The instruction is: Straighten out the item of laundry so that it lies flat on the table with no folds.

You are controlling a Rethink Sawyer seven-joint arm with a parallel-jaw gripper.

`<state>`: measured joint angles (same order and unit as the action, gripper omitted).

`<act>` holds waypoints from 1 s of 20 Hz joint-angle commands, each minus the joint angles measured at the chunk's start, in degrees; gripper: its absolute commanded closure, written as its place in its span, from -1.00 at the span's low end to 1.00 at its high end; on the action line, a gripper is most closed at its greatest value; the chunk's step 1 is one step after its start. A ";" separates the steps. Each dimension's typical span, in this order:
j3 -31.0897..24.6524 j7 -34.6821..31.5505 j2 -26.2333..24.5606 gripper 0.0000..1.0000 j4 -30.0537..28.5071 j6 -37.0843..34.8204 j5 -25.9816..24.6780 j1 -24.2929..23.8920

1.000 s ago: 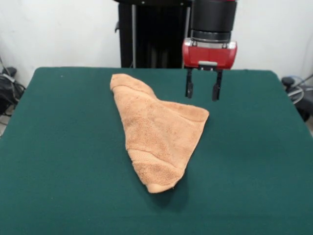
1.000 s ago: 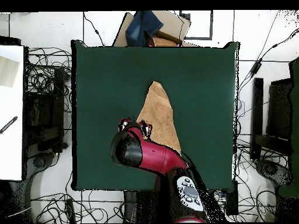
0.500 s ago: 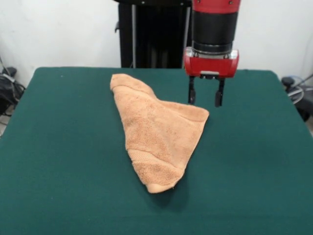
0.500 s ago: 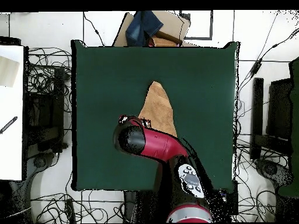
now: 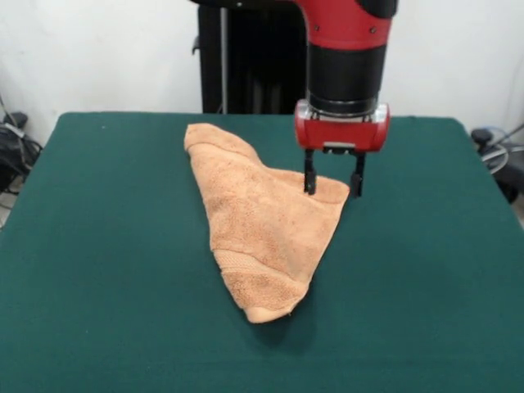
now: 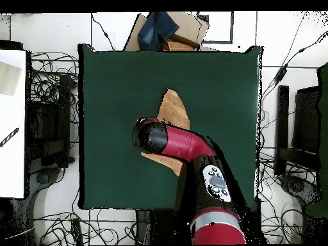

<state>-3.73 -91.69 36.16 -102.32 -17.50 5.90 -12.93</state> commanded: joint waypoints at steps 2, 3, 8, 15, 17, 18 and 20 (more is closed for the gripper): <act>-3.29 -0.48 -3.76 -1.00 6.74 -4.14 -3.94 -2.09; -3.52 -0.54 -3.74 -1.00 6.75 -4.27 -4.08 -2.34; -4.80 -5.66 1.14 -1.00 -4.27 2.59 -4.84 -3.71; -4.89 -8.42 4.71 -1.00 -11.55 7.22 -5.27 -4.18; -5.08 -8.53 5.01 -1.00 -12.40 7.74 -5.12 -4.35; -4.90 -8.72 5.16 -1.00 -12.80 8.25 -5.12 -4.15; -4.58 -9.38 5.37 -1.00 -13.79 9.53 -4.98 -3.71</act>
<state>-3.74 -91.69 40.53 -109.36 -11.76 3.87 -17.02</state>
